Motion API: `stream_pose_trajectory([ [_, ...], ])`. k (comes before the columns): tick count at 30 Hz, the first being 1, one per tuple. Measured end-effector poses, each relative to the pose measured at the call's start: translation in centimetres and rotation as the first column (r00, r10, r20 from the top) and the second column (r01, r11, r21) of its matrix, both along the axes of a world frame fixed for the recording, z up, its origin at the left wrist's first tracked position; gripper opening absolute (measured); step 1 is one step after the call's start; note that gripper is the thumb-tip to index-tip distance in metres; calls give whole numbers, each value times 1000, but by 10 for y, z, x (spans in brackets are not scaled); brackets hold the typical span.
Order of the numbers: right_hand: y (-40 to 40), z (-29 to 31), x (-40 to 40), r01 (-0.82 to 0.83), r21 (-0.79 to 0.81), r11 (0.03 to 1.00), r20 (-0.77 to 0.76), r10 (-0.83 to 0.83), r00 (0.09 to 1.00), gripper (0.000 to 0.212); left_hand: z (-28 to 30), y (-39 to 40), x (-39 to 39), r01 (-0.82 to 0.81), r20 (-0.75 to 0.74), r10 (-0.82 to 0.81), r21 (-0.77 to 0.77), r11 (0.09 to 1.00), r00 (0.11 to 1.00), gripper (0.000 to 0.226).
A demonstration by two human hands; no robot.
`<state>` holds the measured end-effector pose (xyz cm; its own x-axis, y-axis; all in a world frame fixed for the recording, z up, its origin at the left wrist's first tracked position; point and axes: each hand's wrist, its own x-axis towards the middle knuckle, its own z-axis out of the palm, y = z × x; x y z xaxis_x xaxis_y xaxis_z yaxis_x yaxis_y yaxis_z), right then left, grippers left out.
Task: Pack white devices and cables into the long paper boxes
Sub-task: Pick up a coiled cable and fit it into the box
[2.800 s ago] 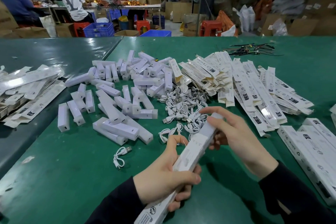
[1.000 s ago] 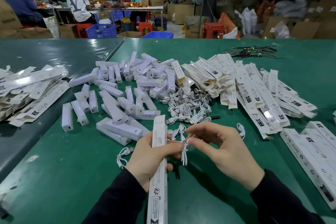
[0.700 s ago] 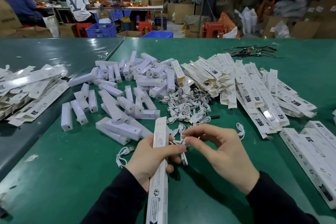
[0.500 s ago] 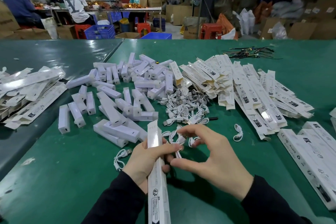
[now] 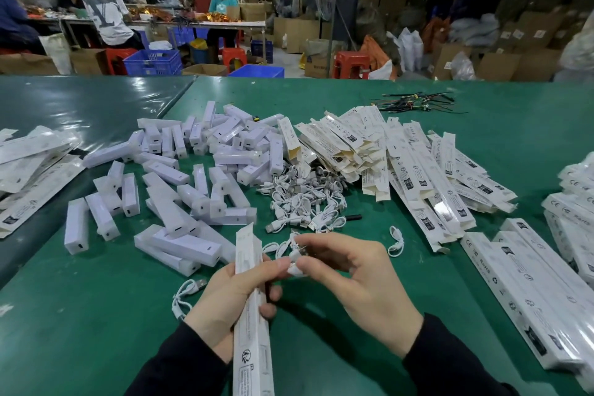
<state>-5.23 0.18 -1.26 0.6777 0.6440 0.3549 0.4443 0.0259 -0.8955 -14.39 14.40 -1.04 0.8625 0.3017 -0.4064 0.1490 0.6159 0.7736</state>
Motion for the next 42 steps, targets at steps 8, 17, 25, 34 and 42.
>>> stream_pose_trajectory([
  [8, 0, 9, 3, -58, 125, 990, -295, 93, 951, 13, 1, -4, -1, 17, 48, -21, 97, 995, 999, 49],
  [17, -5, 15, 15, 97, 187, 978, -493, 8, 870, 11, 3, -21, -9, 316, 81, -328, 137, 939, 941, 48],
  [25, -8, 15, 15, -154, -8, 988, -495, 130, 859, 21, 2, -24, -9, 322, 28, -339, 247, 914, 940, 53],
  [34, -18, 19, 25, -270, -64, 961, -527, 197, 827, 24, 1, -20, -11, 412, 49, -437, 255, 875, 898, 65],
  [42, -13, 14, 22, -237, -131, 963, -487, 146, 861, 21, 3, -22, -13, 477, 102, -537, 344, 809, 837, 13],
])
